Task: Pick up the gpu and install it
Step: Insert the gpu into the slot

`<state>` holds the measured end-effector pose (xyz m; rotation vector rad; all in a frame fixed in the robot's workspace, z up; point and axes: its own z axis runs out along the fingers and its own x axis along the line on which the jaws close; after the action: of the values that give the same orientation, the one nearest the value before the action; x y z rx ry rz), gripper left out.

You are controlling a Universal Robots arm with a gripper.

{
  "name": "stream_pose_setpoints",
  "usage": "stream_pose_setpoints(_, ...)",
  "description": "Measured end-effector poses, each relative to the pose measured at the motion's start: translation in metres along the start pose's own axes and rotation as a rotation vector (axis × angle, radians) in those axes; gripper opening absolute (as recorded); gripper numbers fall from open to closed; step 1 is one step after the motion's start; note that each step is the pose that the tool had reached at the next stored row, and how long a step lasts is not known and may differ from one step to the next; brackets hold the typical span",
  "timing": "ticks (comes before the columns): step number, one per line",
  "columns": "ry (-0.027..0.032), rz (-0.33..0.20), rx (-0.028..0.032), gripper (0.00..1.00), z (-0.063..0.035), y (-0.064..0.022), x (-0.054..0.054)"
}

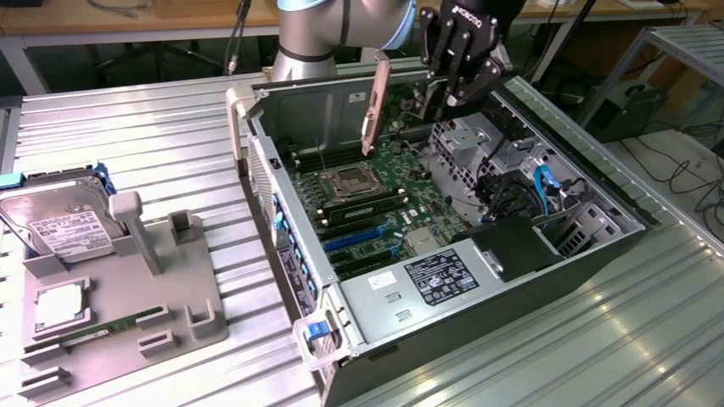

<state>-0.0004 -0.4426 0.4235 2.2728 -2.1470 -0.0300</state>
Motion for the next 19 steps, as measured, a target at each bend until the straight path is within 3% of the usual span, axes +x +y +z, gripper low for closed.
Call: stream_pose_setpoints(19, 0.0010, -0.042, -0.0001, 0.27, 0.0062, 0.0012, 0.0000)
